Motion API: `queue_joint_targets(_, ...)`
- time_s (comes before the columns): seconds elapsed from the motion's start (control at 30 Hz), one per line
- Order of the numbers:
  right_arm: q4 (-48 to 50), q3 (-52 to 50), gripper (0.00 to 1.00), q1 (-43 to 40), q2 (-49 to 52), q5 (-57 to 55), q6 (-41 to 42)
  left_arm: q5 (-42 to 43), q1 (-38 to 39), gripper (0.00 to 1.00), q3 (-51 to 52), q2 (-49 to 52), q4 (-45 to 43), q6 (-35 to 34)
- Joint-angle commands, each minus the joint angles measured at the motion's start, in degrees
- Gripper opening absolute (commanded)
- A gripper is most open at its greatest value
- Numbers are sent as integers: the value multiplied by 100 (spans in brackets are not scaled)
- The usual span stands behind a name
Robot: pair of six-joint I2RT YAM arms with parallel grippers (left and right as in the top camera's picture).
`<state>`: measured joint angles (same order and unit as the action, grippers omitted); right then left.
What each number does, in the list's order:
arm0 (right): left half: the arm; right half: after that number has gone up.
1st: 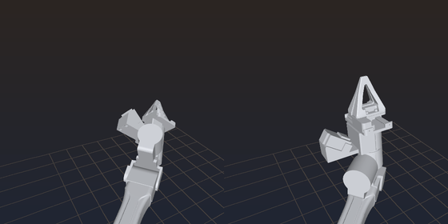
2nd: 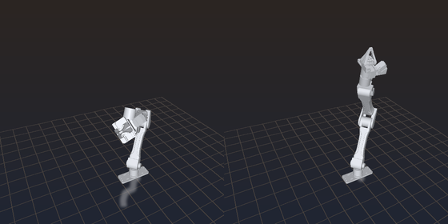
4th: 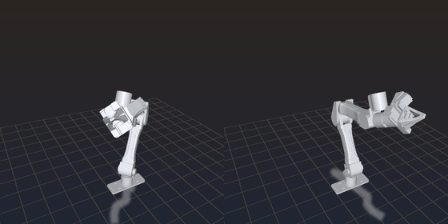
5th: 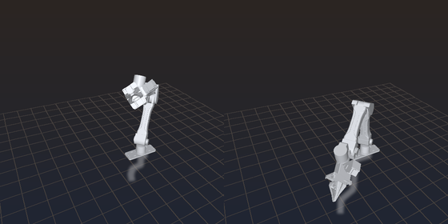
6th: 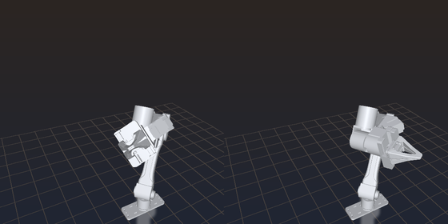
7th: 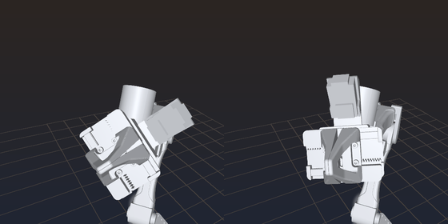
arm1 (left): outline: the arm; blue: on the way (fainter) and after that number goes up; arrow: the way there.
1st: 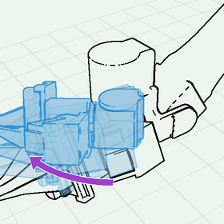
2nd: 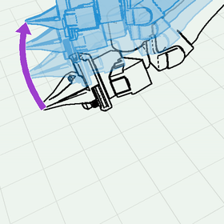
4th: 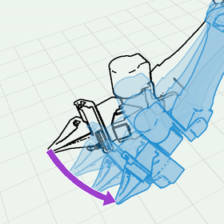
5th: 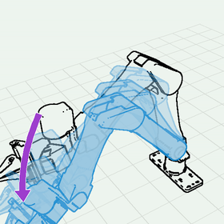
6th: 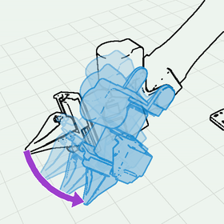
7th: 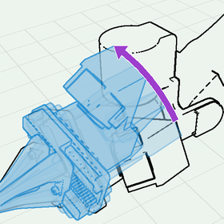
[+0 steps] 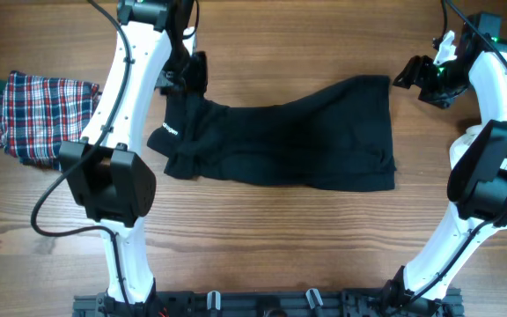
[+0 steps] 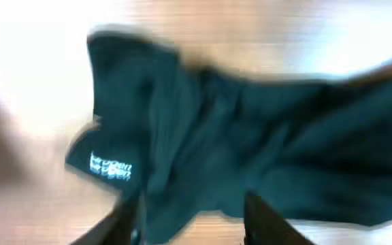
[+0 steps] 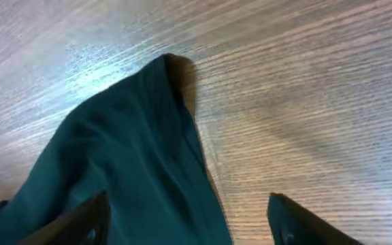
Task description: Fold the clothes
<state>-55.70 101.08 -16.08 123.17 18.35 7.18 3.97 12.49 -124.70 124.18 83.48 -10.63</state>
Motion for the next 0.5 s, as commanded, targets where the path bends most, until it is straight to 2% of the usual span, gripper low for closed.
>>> queue_joint_targets(0.0,-107,140,79,13,116,-33,-107,94,-105,50,291,273,-516,-4)
queue_joint_targets(0.03,-125,140,80,13,116,-33,-105,83,-107,49,398,415,-693,42)
queue_joint_targets(0.1,-157,140,80,13,116,-33,-105,-7,-142,35,483,811,-951,142)
queue_joint_targets(0.23,-153,140,81,13,116,-35,-118,-321,-326,34,483,1095,-1510,120)
queue_joint_targets(0.27,-155,140,81,13,116,-35,-114,-323,-391,28,483,1108,-1624,122)
queue_joint_targets(0.33,-153,140,81,13,116,-35,-114,-435,-549,8,483,1167,-1722,120)
queue_joint_targets(0.37,-131,140,81,13,116,-35,-116,-470,-678,4,483,1237,-1725,120)
queue_joint_targets(0.47,-4,140,86,13,116,-31,-393,-470,-890,4,483,1325,-1596,120)
